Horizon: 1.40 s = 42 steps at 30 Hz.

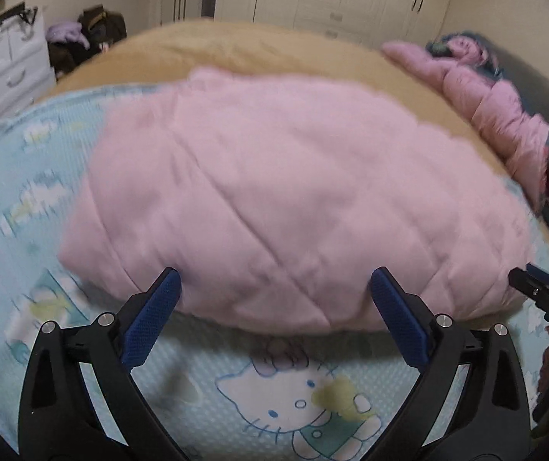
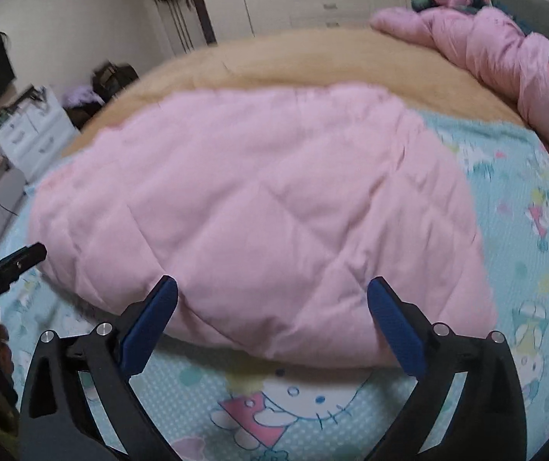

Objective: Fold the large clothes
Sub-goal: 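Open both grippers and pull them back from the folded jacket, then grasp the side edge of the pink bundle with both grippers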

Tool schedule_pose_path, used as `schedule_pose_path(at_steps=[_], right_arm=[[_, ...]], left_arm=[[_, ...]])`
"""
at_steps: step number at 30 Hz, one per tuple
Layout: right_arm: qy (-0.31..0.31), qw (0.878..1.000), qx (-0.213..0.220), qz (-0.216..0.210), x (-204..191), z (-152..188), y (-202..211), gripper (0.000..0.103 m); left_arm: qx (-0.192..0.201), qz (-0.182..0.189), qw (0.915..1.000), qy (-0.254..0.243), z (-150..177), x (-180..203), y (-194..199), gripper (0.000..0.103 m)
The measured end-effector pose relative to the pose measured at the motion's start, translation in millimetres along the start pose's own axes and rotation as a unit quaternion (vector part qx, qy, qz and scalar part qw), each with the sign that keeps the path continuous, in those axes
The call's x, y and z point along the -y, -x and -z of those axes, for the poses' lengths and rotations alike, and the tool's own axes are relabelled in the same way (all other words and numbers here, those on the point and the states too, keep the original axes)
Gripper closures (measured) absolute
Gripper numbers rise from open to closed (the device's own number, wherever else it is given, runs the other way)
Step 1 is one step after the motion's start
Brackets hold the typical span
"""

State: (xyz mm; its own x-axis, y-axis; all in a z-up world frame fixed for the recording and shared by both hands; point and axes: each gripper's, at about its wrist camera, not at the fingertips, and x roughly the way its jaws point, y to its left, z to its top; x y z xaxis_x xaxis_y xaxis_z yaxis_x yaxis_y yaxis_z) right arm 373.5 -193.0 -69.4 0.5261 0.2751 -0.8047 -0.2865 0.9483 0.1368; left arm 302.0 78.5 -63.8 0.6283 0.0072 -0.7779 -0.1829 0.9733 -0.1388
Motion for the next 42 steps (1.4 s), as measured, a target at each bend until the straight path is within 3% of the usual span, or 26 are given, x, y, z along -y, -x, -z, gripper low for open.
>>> schedule_pose_path(at_steps=[6, 11, 18, 29, 42], right_arm=[[-0.016, 1.0, -0.003, -0.004, 4, 9, -18, 0.004], [-0.013, 1.0, 0.015, 0.001, -1, 8, -3, 0.004], [-0.012, 0.997, 0.063, -0.043, -7, 2, 32, 0.004], [-0.012, 0.995, 0.09, -0.044, -9, -14, 53, 0.004], [-0.062, 0.995, 0.081, -0.003, 48, -14, 37, 0.004]], left_arm=[[-0.01, 0.014, 0.9998, 0.005, 16, -5, -22, 0.008], [-0.013, 0.017, 0.9997, -0.008, 11, -7, -10, 0.008], [0.05, -0.015, 0.9987, -0.004, -2, -25, 31, 0.008], [0.073, -0.056, 0.9952, 0.034, -16, -65, 44, 0.008], [0.065, -0.073, 0.9934, 0.061, -29, -97, 24, 0.008]])
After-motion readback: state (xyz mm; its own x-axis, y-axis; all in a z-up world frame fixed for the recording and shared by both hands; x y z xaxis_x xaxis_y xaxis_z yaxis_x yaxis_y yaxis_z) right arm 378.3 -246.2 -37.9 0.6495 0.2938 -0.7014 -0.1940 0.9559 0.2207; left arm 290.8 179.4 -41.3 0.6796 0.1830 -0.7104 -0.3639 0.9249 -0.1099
